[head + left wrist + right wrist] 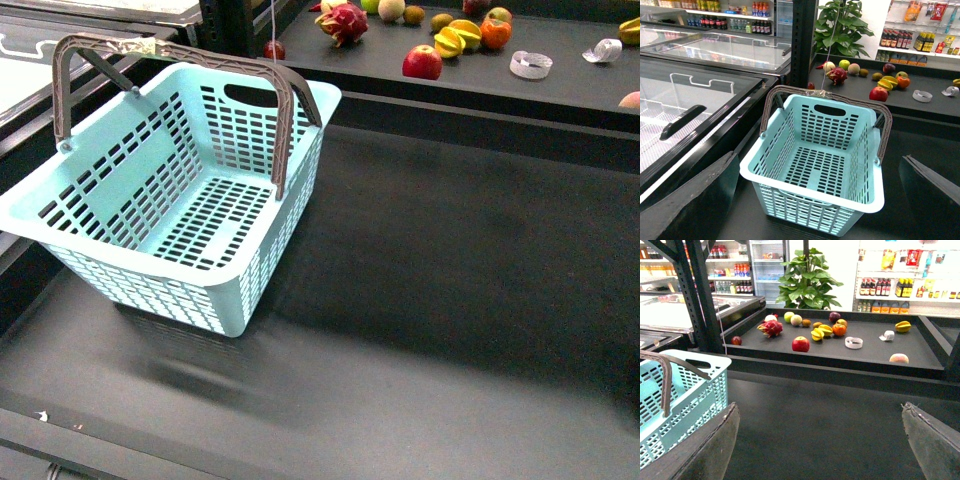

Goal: Pick mango with right arm and hold basket with left

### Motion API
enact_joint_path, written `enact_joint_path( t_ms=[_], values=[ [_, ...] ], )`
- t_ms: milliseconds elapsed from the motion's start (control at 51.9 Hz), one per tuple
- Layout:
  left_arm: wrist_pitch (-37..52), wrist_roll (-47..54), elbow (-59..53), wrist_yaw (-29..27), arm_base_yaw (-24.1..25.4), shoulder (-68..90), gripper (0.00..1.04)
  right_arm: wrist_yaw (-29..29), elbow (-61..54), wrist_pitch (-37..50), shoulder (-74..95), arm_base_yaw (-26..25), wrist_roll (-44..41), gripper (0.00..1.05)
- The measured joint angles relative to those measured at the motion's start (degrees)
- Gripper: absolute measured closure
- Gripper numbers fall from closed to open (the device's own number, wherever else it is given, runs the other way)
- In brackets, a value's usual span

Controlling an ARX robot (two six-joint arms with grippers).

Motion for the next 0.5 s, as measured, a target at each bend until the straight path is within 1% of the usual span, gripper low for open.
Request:
enact_joint_path(
  t_ms=[501],
  values=[
    [0.0, 0.0, 0.0, 0.0, 0.0, 0.0, 0.06, 0.0, 0.0, 0.0, 0.0, 0.0, 0.0, 0.08]
  ],
)
